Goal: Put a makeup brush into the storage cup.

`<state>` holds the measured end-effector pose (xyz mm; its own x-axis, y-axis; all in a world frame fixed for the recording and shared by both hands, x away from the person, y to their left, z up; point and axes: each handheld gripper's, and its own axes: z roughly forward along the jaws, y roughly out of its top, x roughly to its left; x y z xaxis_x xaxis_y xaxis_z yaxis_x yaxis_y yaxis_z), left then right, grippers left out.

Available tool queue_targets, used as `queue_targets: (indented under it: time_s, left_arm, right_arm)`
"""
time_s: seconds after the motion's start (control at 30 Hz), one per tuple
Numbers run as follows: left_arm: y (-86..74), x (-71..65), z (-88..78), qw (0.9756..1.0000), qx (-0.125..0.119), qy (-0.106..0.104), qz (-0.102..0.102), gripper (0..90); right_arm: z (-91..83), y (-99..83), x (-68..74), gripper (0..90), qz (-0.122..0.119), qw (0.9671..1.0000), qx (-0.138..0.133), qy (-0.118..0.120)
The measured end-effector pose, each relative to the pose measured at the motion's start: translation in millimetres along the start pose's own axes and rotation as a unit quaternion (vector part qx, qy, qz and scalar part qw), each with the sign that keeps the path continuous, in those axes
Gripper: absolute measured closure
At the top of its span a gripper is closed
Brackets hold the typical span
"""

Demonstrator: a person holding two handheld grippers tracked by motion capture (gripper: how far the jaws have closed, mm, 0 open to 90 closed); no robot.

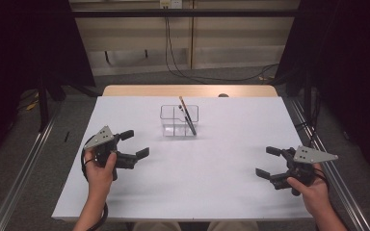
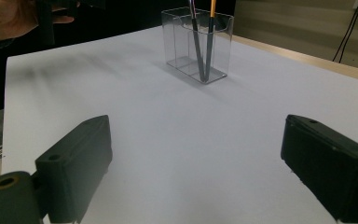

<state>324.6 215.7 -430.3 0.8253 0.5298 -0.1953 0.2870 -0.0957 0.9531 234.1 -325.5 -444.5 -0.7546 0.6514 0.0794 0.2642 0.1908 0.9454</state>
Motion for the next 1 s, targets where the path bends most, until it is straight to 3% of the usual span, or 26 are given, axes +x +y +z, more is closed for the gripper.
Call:
queue_targets:
  time_s: [0.57,1.0]
  left_arm:
    - [-6.6,-1.9,-16.5,0.9999,0.01,0.003,0.009,1.0]
    - [-12.3,-1.5,-28.5,0.9999,0.009,0.006,0.005,1.1]
  right_arm:
    - [0.8,-0.4,0.3,8.6,0.0,1.0,0.0,0.0]
    - [0.5,-0.7,-0.1,8.6,-0.001,1.0,0.002,0.0]
